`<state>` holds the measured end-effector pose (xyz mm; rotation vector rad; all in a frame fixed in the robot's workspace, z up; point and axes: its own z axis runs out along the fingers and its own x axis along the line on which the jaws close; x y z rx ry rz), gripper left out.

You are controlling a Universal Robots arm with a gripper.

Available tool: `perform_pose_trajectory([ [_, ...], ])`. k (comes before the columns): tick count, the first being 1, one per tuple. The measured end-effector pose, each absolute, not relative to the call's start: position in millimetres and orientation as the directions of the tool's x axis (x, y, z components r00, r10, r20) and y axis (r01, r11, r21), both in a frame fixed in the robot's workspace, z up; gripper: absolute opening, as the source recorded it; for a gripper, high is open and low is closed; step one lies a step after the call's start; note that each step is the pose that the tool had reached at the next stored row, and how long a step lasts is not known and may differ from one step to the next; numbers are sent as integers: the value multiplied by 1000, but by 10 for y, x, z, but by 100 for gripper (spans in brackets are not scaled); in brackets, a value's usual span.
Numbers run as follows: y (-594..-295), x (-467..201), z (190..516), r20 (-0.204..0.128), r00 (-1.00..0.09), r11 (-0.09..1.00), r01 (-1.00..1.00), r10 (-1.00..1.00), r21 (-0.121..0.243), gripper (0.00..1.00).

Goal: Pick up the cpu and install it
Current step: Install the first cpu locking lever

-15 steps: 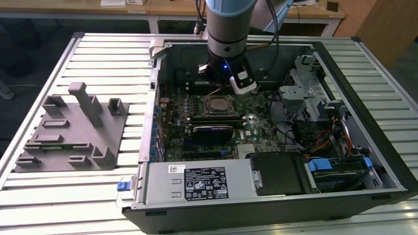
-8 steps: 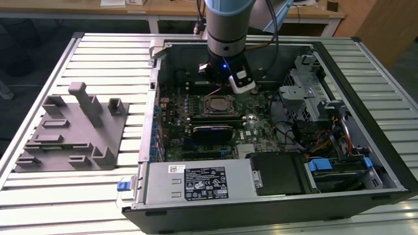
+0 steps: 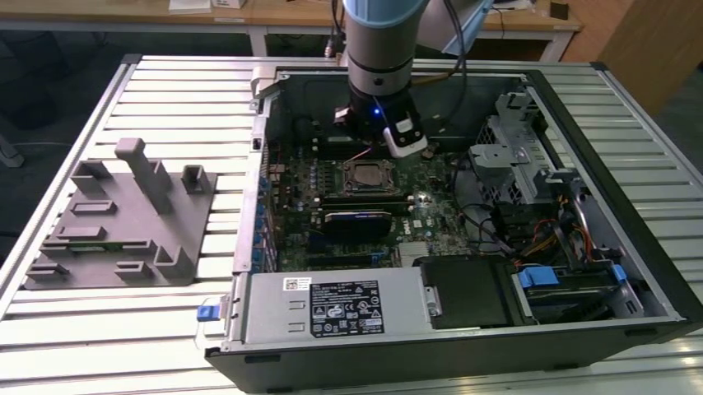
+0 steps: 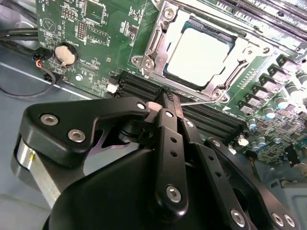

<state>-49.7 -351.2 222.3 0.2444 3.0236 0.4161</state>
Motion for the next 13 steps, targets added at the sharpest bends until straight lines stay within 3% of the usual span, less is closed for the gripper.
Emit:
perform_pose_trajectory([
  [13, -3377, -497, 2155, -61, -982, 955, 158, 179, 253, 11],
])
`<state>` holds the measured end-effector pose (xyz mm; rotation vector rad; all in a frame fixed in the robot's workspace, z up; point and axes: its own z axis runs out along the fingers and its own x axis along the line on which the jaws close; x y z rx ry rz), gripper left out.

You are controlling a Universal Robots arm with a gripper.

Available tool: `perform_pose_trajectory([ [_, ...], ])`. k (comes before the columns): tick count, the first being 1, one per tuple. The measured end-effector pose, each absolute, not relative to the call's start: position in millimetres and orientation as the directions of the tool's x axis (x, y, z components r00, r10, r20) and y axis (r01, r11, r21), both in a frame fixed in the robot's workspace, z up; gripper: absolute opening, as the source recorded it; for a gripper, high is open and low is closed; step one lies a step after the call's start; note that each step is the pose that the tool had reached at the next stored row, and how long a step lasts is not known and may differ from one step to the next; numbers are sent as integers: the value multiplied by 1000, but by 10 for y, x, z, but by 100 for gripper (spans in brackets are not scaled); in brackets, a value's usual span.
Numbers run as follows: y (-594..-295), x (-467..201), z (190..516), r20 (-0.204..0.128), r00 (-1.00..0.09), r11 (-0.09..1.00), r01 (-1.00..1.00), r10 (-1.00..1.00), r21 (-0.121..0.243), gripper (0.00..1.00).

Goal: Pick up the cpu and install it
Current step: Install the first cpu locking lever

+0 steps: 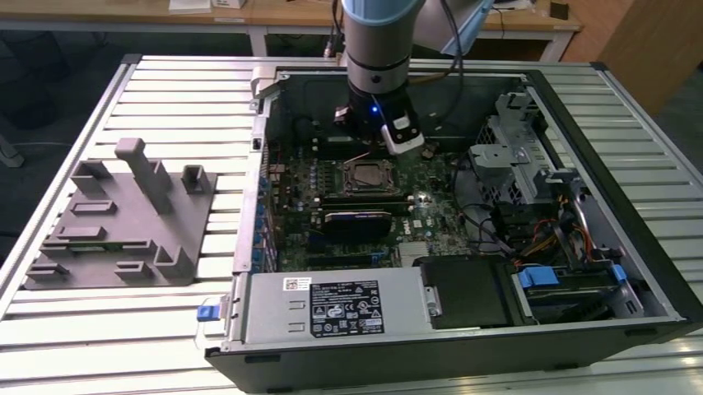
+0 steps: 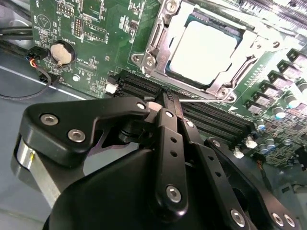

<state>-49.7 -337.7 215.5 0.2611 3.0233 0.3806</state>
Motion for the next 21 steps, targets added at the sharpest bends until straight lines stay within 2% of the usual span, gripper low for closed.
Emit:
perform_pose_trajectory([
  [21, -3279, -614, 2050, -68, -968, 947, 218, 240, 237, 11],
])
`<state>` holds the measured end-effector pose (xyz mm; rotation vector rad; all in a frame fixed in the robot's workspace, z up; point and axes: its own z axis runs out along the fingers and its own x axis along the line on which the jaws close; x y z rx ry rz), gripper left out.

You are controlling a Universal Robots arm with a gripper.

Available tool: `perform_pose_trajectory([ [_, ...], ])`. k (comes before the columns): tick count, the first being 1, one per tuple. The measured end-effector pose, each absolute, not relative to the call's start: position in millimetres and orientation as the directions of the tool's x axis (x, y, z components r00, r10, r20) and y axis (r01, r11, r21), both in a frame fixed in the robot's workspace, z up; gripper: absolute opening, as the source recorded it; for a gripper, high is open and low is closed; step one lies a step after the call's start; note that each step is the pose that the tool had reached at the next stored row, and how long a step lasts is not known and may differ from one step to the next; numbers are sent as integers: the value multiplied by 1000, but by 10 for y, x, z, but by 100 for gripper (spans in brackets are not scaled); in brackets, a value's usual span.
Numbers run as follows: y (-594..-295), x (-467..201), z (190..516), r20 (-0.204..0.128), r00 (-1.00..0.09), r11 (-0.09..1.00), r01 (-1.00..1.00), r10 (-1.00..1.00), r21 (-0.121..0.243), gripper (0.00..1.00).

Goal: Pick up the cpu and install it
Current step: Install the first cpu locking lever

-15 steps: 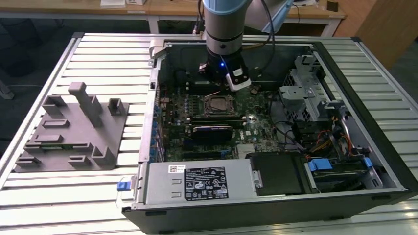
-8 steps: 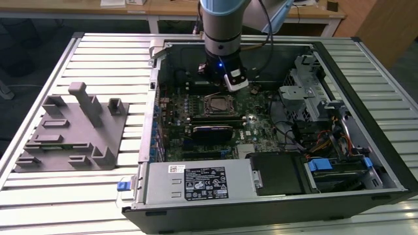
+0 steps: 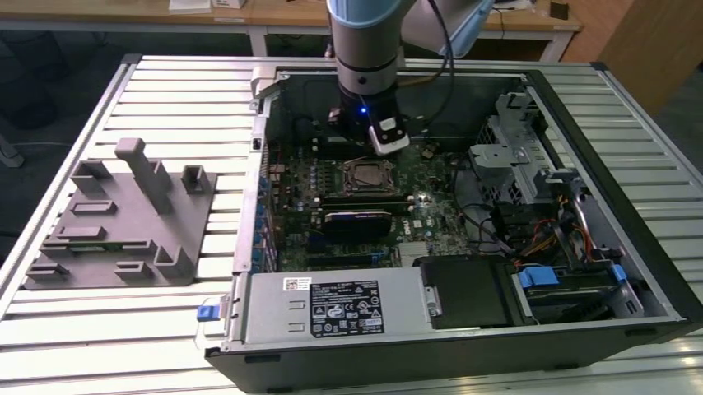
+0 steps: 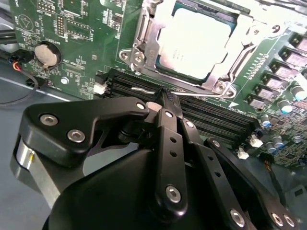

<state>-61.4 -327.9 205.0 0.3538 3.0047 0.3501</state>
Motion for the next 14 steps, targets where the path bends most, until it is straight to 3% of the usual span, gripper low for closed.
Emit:
perform_pose_trajectory([
  [6, -3271, -661, 2031, -108, -964, 948, 213, 243, 237, 11],
  [14, -3250, -706, 2009, -111, -964, 948, 212, 243, 237, 11],
])
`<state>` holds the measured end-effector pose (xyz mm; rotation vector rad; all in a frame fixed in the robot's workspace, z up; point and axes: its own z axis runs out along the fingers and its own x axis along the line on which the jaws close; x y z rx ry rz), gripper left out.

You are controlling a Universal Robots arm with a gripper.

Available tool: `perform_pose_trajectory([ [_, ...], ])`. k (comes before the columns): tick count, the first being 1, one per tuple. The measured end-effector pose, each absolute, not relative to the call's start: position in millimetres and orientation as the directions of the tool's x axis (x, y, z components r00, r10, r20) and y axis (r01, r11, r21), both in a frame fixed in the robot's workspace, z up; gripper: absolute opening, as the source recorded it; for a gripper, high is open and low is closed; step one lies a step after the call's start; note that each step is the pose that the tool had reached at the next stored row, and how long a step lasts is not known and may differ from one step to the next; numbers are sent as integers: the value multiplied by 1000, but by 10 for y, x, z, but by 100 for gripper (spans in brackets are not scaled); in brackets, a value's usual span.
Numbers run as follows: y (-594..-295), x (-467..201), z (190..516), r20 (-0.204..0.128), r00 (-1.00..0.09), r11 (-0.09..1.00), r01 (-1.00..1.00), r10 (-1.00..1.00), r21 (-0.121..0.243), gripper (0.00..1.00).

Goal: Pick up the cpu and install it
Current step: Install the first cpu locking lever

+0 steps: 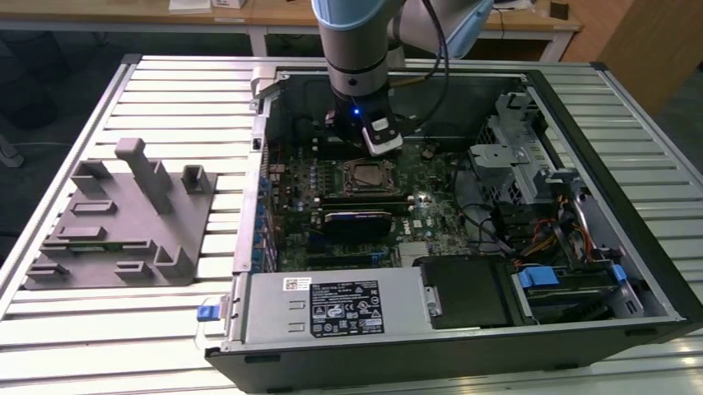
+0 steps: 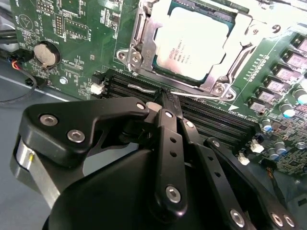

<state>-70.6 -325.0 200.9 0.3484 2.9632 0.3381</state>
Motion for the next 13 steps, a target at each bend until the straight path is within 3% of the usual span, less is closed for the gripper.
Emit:
perform_pose_trajectory([
  [13, -3232, -700, 1982, -119, -961, 952, 221, 249, 212, 11],
])
